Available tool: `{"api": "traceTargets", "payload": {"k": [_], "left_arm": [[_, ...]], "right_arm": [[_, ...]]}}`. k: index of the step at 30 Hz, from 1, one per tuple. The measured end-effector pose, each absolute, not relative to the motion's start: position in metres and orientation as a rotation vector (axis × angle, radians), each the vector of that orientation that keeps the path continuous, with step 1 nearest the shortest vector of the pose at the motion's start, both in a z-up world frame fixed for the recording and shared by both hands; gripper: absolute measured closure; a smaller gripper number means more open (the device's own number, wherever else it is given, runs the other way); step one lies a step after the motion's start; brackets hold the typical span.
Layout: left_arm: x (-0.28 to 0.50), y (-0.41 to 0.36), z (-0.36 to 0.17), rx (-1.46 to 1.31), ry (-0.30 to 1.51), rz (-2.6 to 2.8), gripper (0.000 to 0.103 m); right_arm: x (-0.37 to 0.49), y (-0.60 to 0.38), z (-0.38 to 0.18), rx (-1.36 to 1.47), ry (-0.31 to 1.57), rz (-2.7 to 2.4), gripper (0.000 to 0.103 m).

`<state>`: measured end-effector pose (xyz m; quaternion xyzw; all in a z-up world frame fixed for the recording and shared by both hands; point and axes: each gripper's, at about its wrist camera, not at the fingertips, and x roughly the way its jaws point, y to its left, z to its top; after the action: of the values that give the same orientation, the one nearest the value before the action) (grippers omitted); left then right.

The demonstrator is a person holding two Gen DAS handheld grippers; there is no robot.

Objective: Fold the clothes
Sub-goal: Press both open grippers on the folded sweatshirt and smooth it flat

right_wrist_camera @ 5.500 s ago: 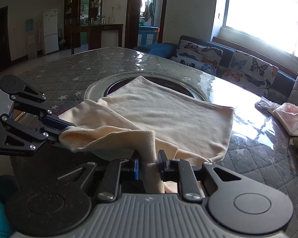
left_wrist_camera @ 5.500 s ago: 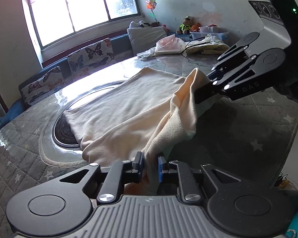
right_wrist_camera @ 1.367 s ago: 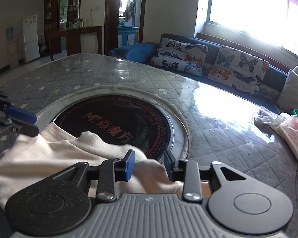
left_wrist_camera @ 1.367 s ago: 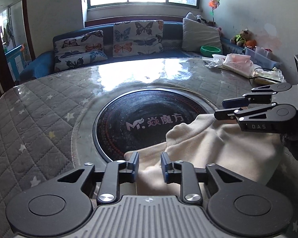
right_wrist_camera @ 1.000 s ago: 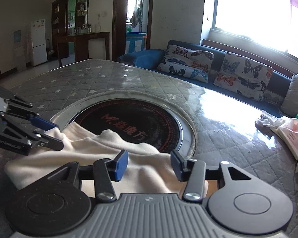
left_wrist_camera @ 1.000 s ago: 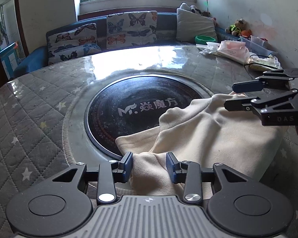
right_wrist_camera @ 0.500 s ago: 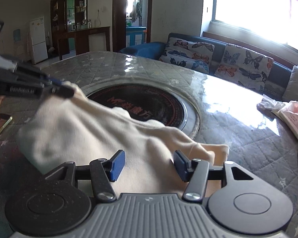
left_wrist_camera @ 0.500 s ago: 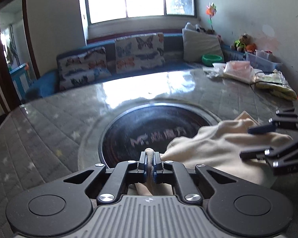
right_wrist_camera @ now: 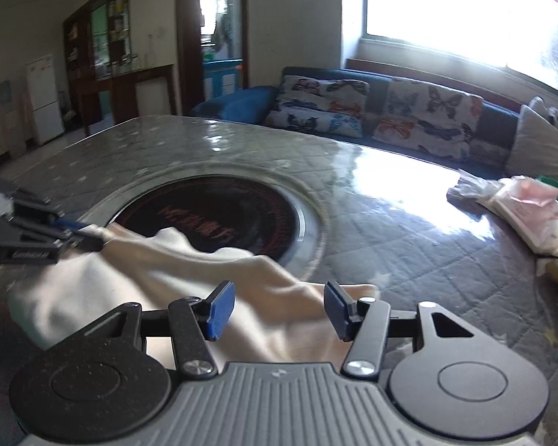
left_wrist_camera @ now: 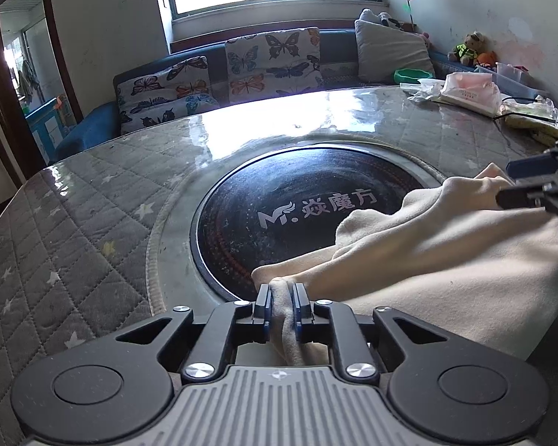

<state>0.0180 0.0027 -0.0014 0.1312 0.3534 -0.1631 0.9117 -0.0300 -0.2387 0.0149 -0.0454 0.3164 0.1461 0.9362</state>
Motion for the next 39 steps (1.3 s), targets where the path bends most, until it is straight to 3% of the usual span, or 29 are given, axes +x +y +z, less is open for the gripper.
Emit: {"api": "traceTargets", "payload": {"k": [7,9,14,21,26,31,39], "left_arm": [[0.011,0.007,0.013,0.232,0.705,-0.259,0.072],[0.002,0.003,0.019,0.241,0.680,-0.239,0.059],[-0.027,-0.016,0.032,0.282,0.628,-0.258,0.056],[-0.051,-0.044,0.024,0.298,0.658,-0.369,0.053],[-0.057,-0.053,0.015,0.302,0.678,-0.398,0.052],[-0.060,-0.056,0.012,0.317,0.675,-0.401,0.049],[-0.061,-0.060,0.008,0.326,0.677,-0.379,0.045]], "right_arm": [[-0.022,-0.256,0.015,-0.053,0.654,0.246,0.055],[-0.019,-0.260,0.015,-0.042,0.656,0.230,0.055],[-0.016,-0.268,0.015,-0.017,0.659,0.212,0.057],[-0.012,-0.276,0.010,0.022,0.679,0.204,0.072],[-0.012,-0.275,0.005,0.018,0.712,0.208,0.073],[-0.008,-0.271,-0.005,0.007,0.735,0.221,0.085],[-0.006,-0.269,-0.009,0.022,0.757,0.225,0.085]]}}
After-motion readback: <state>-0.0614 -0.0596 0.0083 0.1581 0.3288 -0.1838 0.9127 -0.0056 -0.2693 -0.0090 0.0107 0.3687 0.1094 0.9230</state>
